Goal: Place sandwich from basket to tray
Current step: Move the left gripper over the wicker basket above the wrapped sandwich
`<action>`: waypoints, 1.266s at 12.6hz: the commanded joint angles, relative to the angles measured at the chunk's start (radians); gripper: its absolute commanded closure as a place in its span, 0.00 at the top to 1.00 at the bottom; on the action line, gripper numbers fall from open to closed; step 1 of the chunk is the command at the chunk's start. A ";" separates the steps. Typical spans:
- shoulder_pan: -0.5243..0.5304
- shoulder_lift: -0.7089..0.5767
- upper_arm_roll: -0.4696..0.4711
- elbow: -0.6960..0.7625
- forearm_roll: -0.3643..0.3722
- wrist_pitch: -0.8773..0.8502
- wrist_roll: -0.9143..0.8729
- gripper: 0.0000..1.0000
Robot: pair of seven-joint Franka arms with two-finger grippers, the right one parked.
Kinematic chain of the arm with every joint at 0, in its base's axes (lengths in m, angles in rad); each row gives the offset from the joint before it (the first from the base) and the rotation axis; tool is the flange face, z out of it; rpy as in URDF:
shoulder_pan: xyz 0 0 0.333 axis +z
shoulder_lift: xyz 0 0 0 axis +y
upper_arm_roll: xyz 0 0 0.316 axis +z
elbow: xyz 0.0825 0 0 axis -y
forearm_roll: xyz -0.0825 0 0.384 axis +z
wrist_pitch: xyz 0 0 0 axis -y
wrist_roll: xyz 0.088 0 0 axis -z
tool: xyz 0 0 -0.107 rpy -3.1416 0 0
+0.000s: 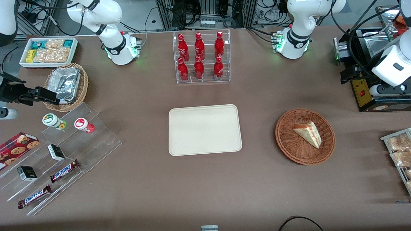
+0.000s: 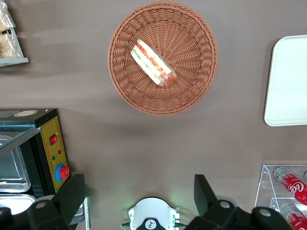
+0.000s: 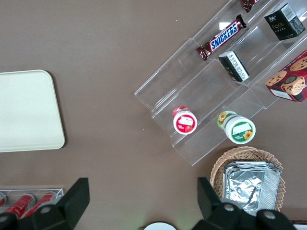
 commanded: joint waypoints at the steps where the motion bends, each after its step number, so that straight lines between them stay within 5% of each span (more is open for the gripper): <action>1: 0.017 -0.006 -0.012 0.005 -0.010 -0.013 0.005 1.00; 5: 0.012 0.020 -0.013 -0.020 -0.004 0.042 0.005 1.00; 16: 0.020 0.030 -0.010 -0.371 -0.004 0.472 -0.004 1.00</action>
